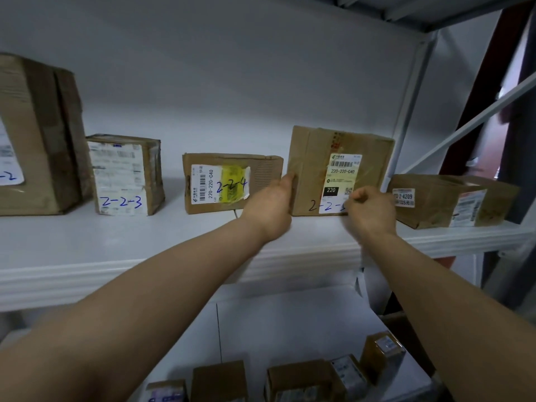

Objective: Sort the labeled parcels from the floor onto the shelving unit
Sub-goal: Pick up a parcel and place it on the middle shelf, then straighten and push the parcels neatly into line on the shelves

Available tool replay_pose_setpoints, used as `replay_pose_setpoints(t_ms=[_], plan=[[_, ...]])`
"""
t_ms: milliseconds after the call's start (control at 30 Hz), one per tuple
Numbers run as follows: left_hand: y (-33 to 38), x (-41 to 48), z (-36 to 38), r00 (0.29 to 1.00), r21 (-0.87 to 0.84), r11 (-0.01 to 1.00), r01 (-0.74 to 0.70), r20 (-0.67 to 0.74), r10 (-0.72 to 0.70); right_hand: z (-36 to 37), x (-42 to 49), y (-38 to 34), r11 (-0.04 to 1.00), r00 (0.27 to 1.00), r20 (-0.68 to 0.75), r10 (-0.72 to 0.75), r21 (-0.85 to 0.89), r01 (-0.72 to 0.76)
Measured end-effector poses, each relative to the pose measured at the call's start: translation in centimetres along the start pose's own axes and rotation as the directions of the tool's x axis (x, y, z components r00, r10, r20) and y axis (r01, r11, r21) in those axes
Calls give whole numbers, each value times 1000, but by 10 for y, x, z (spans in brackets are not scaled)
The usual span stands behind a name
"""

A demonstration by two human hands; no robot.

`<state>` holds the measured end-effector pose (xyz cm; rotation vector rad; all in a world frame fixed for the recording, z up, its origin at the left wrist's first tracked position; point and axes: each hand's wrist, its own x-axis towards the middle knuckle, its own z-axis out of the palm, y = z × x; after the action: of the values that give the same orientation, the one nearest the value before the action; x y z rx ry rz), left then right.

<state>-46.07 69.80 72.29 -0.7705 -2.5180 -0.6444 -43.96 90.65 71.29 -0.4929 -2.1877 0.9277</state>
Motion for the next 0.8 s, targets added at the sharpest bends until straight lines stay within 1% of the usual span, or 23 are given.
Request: replay_pose_setpoints(t_ms=[100,200,267,333,400,500,600,667,733,800], plan=[[0,-1,0,1000,-3,1000,1,-14,-1,-1,-5,-4,996,996,50,-76,-32,78],[-1,-6,-7,996,18,1000,6,-92,-4,-2,-16,-16,981,982,75,-173,-71,178],[-7,-11,-16,989,41,999,6,-151,1,3,-27,-34,964,961,101,-258,-43,263],[-16,-20,-31,979,54,999,4,-202,7,14,-40,-62,929,921,125,-369,9,370],[-29,-31,-50,972,104,994,-17,-231,41,28,-55,-97,883,869,156,-469,74,463],[-57,-53,-91,939,217,976,-2,-336,77,51,-83,-155,817,802,166,-574,178,548],[-96,-84,-145,874,325,944,46,-470,119,73,-114,-208,761,762,132,-633,287,582],[-124,-109,-181,841,405,913,45,-509,184,88,-138,-242,725,749,113,-653,380,575],[-153,-133,-214,816,461,884,76,-539,211,105,-160,-274,698,756,98,-647,475,536],[-180,-154,-242,779,482,858,178,-602,176,122,-178,-303,689,771,111,-627,542,481]])
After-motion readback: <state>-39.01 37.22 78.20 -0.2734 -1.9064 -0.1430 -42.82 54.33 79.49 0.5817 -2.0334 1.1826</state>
